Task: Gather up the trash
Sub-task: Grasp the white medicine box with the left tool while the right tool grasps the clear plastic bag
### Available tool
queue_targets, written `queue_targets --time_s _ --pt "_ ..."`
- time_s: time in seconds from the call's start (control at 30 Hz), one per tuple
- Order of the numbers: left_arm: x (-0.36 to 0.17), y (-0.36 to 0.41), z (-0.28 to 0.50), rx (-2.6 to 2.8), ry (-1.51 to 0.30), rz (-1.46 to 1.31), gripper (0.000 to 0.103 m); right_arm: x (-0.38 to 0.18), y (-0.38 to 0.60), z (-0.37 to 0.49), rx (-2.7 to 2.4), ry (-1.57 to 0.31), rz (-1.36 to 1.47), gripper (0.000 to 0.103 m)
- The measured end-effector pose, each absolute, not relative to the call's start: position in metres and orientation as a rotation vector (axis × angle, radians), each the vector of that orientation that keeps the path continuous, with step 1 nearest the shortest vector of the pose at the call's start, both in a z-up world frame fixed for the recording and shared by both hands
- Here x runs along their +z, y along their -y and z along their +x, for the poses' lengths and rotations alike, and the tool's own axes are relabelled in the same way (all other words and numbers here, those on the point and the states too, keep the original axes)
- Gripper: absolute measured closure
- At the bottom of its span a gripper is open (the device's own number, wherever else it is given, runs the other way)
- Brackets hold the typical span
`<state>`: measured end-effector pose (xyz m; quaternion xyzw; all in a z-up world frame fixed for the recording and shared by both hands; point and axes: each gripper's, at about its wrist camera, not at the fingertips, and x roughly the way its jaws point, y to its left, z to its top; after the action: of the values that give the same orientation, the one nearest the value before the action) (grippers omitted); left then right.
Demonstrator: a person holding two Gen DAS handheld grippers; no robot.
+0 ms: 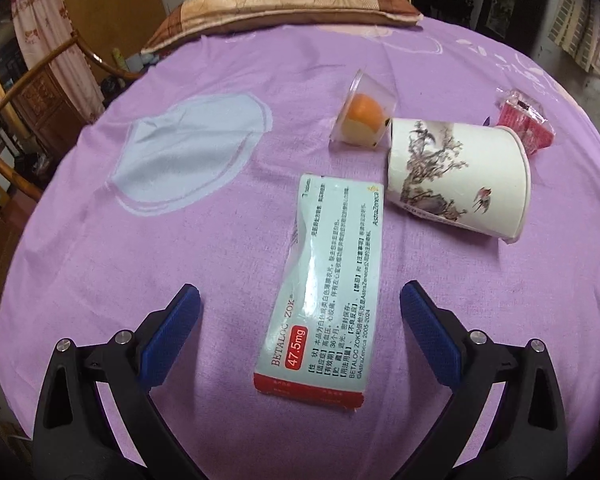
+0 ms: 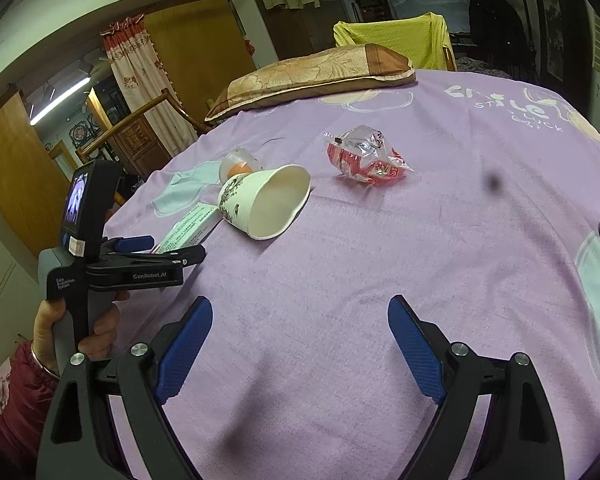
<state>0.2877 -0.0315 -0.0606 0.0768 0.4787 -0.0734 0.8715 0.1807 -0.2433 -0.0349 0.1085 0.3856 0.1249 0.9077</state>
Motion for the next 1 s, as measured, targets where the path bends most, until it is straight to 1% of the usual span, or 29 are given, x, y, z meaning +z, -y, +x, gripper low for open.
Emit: queue_targets --time_s 0.43,0.57,0.7,0.77,0.8,1.0 --pt "-0.061 0.027 0.287 -0.165 -1.012 0.13 0.006 -0.041 0.252 0.195 0.186 -0.829 0.232 0.015" --pt "-0.061 0.027 0.286 -0.166 -1.011 0.129 0.006 -0.032 0.253 0.21 0.16 -0.843 0.2 0.015" --pt "-0.061 0.027 0.287 -0.167 -1.011 0.129 0.006 -0.011 0.256 0.24 0.127 -0.811 0.163 0.015" --pt "-0.061 0.027 0.286 -0.167 -1.012 0.129 0.006 -0.007 0.26 0.259 0.117 -0.8 0.172 0.013" --pt "-0.061 0.027 0.287 -0.166 -1.012 0.129 0.006 -0.007 0.262 0.271 0.111 -0.796 0.183 0.011" --pt "-0.061 0.027 0.287 -0.166 -1.011 0.129 0.006 -0.022 0.274 0.33 0.052 -0.802 0.203 0.011"
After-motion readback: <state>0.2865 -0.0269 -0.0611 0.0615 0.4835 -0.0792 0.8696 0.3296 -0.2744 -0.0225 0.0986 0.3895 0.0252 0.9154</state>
